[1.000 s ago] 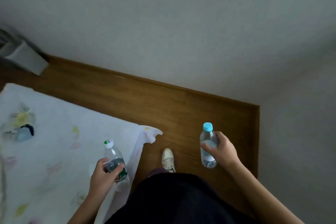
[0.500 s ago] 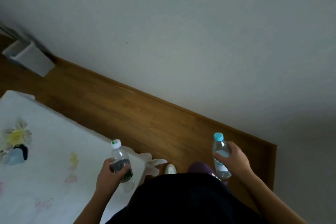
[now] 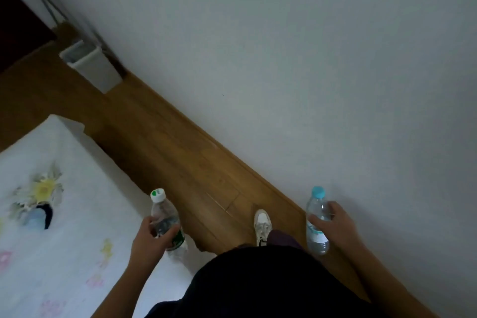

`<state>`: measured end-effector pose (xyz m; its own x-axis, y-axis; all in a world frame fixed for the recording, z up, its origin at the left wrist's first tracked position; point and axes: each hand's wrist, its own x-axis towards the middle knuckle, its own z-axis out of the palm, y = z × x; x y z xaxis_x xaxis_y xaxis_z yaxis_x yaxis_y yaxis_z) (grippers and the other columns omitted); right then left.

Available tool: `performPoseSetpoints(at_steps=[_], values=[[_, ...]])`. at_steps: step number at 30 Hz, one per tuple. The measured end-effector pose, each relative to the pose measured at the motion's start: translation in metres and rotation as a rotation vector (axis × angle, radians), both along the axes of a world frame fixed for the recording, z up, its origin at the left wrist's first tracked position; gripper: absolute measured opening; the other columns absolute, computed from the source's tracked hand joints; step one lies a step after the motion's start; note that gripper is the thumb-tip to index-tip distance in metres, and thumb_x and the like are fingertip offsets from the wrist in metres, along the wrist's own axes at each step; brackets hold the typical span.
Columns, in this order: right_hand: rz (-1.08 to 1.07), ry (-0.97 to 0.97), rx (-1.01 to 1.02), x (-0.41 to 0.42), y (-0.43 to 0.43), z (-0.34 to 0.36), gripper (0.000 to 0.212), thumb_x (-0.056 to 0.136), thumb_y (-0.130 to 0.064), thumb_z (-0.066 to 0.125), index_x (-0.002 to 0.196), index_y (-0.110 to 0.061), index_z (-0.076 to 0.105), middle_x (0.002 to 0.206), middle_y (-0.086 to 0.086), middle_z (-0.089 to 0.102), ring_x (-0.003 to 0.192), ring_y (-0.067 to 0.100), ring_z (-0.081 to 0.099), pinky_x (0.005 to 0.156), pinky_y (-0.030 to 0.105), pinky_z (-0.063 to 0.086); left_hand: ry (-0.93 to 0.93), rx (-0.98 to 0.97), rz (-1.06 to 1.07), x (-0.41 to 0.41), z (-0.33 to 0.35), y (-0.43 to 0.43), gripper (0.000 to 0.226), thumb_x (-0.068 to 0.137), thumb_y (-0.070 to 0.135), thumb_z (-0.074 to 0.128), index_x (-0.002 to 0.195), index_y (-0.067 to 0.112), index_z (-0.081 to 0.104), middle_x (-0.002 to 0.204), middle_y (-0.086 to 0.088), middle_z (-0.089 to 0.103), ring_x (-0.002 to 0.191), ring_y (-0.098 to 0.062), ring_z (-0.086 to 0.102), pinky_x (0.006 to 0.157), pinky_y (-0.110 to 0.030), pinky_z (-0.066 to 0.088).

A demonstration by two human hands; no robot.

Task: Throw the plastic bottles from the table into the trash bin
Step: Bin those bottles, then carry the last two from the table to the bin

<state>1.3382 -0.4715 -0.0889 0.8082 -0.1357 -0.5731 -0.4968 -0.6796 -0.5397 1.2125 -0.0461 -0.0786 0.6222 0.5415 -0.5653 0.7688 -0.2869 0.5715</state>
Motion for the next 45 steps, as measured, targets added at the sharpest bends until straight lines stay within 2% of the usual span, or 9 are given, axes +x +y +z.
performPoseSetpoints(at_steps=[6,11,16,21,25,29,37,42,45], values=[[0.405,-0.006,0.072,0.141,0.117,0.015,0.061,0.077,-0.042,0.079,0.126,-0.018,0.054,0.111,-0.004,0.060,0.098,0.015,0.058,0.084,0.030,0.045,0.059,-0.038,0.370,-0.003,0.000,0.017,0.073,0.066,0.058,0.078,0.122,0.020,0.050,0.113,-0.010,0.067,0.097,-0.029,0.068,0.076,-0.039,0.052],[0.656,0.000,0.138,0.215,0.244,0.024,0.063,0.079,-0.045,0.076,0.131,-0.020,0.051,0.113,-0.007,0.056,0.104,0.013,0.056,0.095,0.035,0.049,0.105,-0.094,0.670,-0.023,-0.010,0.038,0.084,0.051,0.060,0.076,0.119,0.017,0.052,0.114,-0.015,0.070,0.099,-0.032,0.069,0.086,-0.045,0.055],[0.806,0.030,0.135,0.262,0.362,0.010,0.058,0.079,-0.043,0.077,0.127,-0.022,0.052,0.113,-0.006,0.058,0.104,0.015,0.058,0.091,0.032,0.049,0.132,-0.131,0.865,-0.018,-0.026,0.093,0.095,0.037,0.067,0.072,0.116,0.018,0.055,0.112,-0.014,0.069,0.100,-0.032,0.069,0.090,-0.046,0.054],[0.833,0.094,0.041,0.298,0.443,-0.005,0.048,0.078,-0.044,0.078,0.113,-0.029,0.049,0.107,-0.005,0.058,0.096,0.014,0.057,0.085,0.030,0.047,0.137,-0.147,0.880,0.030,-0.016,0.191,0.090,0.049,0.059,0.077,0.123,0.014,0.053,0.115,-0.015,0.068,0.101,-0.033,0.067,0.090,-0.046,0.054],[0.788,0.088,-0.010,0.331,0.495,-0.016,0.060,0.075,-0.043,0.081,0.122,-0.016,0.056,0.109,0.001,0.060,0.097,0.018,0.059,0.086,0.035,0.049,0.094,-0.102,0.789,0.088,-0.004,0.292,0.083,0.060,0.061,0.076,0.126,0.015,0.050,0.112,-0.011,0.065,0.095,-0.029,0.064,0.083,-0.042,0.052],[0.733,0.105,-0.043,0.364,0.540,-0.015,0.060,0.076,-0.039,0.081,0.124,-0.014,0.056,0.106,0.000,0.059,0.100,0.020,0.061,0.088,0.035,0.048,-0.017,-0.057,0.763,0.149,0.010,0.381,0.068,0.079,0.040,0.081,0.132,0.011,0.050,0.114,-0.011,0.063,0.094,-0.027,0.063,0.083,-0.041,0.053],[0.752,0.112,-0.027,0.464,0.692,-0.029,0.065,0.077,-0.039,0.080,0.130,-0.012,0.053,0.122,0.007,0.061,0.101,0.017,0.055,0.090,0.033,0.045,-0.062,-0.007,0.805,0.243,0.004,0.528,0.064,0.079,0.034,0.083,0.130,0.013,0.050,0.114,-0.009,0.067,0.098,-0.026,0.066,0.080,-0.037,0.052],[0.904,0.078,0.032,0.523,0.835,-0.014,0.047,0.075,-0.047,0.079,0.108,-0.025,0.054,0.107,-0.001,0.064,0.095,0.017,0.062,0.082,0.033,0.049,0.028,-0.005,0.931,0.264,-0.001,0.592,0.079,0.057,0.059,0.076,0.120,0.019,0.051,0.115,-0.013,0.068,0.101,-0.033,0.068,0.086,-0.046,0.055],[1.004,0.031,0.074,0.555,0.925,0.001,0.057,0.067,-0.055,0.078,0.111,-0.025,0.058,0.105,-0.004,0.065,0.094,0.018,0.064,0.080,0.035,0.052,0.049,0.002,1.014,0.270,-0.004,0.627,0.084,0.055,0.059,0.075,0.121,0.013,0.053,0.116,-0.017,0.068,0.103,-0.035,0.067,0.087,-0.047,0.054]])
